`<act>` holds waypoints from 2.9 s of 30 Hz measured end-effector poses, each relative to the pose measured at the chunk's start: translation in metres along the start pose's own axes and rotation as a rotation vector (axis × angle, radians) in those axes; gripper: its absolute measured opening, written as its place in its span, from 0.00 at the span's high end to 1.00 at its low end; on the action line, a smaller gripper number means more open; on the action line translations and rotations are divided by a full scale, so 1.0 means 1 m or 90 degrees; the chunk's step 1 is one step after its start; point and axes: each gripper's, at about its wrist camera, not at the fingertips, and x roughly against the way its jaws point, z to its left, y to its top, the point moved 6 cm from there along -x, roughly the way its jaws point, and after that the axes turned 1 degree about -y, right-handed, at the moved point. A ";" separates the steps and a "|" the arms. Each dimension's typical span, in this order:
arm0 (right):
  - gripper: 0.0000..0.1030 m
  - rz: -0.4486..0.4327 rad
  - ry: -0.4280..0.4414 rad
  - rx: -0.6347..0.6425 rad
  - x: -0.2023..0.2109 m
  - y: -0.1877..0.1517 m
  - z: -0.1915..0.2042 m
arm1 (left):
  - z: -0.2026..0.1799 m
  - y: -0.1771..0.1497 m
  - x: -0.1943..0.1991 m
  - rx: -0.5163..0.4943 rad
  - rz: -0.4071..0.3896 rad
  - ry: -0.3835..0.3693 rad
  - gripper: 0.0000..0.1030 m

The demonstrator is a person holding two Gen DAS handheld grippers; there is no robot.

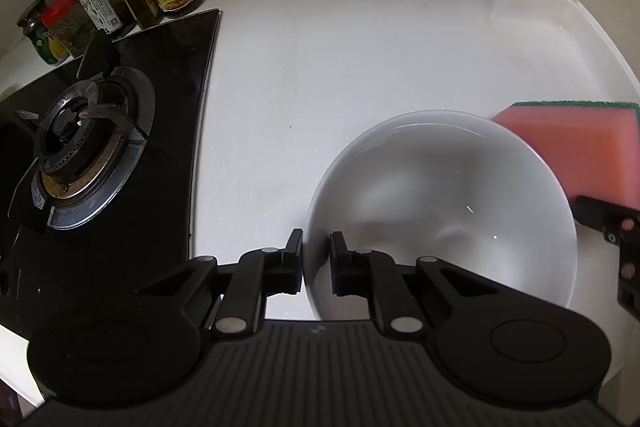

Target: Clean bowl

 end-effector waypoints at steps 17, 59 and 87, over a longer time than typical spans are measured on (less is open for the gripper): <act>0.71 0.020 0.025 -0.008 -0.016 0.023 0.001 | 0.000 -0.011 0.001 -0.008 0.007 -0.023 0.89; 0.70 -0.002 0.007 -0.106 -0.010 -0.007 0.008 | 0.009 0.003 -0.001 0.193 -0.036 0.050 0.68; 0.70 0.013 0.011 -0.007 -0.004 0.007 0.012 | 0.007 0.056 -0.040 0.090 0.025 -0.110 0.57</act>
